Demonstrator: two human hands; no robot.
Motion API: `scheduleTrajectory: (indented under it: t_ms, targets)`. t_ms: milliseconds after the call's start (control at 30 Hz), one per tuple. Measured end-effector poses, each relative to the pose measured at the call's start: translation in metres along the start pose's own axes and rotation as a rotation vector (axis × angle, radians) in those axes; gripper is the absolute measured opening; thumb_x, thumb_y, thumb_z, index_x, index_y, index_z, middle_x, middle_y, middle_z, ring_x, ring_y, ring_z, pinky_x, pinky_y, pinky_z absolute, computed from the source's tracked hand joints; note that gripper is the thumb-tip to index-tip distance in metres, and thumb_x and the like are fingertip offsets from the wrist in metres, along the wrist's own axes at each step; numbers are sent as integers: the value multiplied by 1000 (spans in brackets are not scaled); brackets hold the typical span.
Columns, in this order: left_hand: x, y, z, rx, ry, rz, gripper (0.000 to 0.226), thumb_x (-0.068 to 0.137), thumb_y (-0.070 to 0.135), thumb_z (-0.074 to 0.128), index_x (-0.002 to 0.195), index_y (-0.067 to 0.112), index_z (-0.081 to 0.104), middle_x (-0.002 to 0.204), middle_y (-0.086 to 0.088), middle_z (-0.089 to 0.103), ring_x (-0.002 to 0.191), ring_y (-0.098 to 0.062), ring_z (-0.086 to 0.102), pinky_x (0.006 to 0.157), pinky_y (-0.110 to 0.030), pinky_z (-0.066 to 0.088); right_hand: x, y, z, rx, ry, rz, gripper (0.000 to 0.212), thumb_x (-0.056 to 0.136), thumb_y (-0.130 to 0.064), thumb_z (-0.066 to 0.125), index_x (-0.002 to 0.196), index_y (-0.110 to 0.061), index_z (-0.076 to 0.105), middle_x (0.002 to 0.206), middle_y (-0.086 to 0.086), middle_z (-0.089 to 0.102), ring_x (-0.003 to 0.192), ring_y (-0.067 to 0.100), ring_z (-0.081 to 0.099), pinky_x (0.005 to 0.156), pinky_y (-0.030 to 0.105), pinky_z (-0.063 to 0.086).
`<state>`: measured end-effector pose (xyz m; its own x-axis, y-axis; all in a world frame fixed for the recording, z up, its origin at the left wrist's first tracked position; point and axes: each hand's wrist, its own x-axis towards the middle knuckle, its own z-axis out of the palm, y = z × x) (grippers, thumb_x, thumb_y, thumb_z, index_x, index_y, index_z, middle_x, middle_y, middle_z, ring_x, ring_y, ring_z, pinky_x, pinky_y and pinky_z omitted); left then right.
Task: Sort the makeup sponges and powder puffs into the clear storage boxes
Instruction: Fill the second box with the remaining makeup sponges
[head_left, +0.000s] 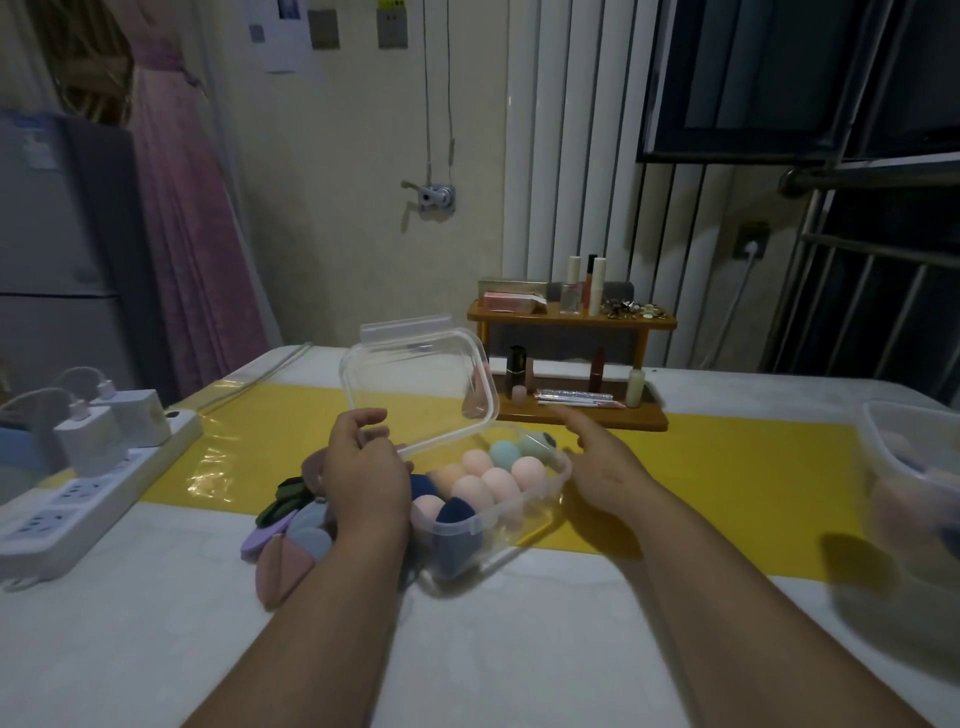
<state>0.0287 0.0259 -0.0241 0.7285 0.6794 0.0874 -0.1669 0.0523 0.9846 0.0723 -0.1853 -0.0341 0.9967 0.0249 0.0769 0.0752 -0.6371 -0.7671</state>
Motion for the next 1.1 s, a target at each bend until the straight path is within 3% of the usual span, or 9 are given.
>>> scheduleTrajectory:
  t_ms: [100,200,367,533,600,700,833,1000,1100]
  targets:
    - [0,-2,1,7,-11,0,40,89,-3,38,92,27,64,103,-5,62,82,-25,64,69,-40,58,2,6,3,-143,-119,-43,48,98,-33,56,137,-58,40,146,-13,48,134,22,44,108,37,37]
    - [0,-3,3,7,-31,5,41,88,-1,38,86,32,62,106,-6,62,84,-29,65,67,-37,55,4,9,8,-251,-110,-53,39,97,-44,52,133,-57,46,142,-17,52,132,21,44,113,45,29]
    - [1,-5,1,0,-31,-3,41,89,-2,38,86,32,61,108,-6,61,93,-30,64,67,-35,55,9,14,12,-273,51,-79,33,84,-26,73,105,-42,54,131,-6,49,117,23,49,101,41,44]
    - [0,-6,3,4,-62,-1,40,92,-1,38,88,33,60,109,-4,60,94,-33,66,62,-29,48,5,10,10,-281,156,-88,15,86,-18,67,88,-28,56,99,-5,61,88,18,54,73,34,50]
    - [0,-6,3,8,-76,-2,41,92,-2,38,90,32,60,108,-3,59,95,-32,65,62,-29,48,3,13,7,-194,229,-39,18,87,-15,65,92,-28,53,96,-4,59,86,19,55,67,34,47]
    - [-1,-6,4,-4,-98,-9,42,91,-4,38,89,32,60,104,0,59,93,-28,64,64,-31,52,-2,9,-5,-11,300,-34,35,90,-21,66,121,-32,56,118,-4,57,103,20,56,80,32,48]
    - [-1,-7,5,-20,-133,-28,44,88,-6,37,89,31,61,106,-3,60,84,-22,63,74,-39,57,-13,-6,-20,151,330,-108,19,92,-22,63,108,-31,59,109,0,64,91,17,59,73,34,51]
    - [-3,-10,8,-42,-197,-50,47,82,-9,34,90,27,64,106,-6,62,89,-28,62,76,-41,58,-33,-28,-24,244,168,-220,4,88,-22,65,90,-24,63,87,4,68,77,17,62,69,37,52]
    - [-4,-10,9,-52,-221,-46,48,82,-10,34,92,25,64,106,-7,62,91,-27,61,77,-41,59,-42,-39,-19,157,5,-283,14,86,-29,67,84,-16,64,82,7,68,73,23,64,65,38,54]
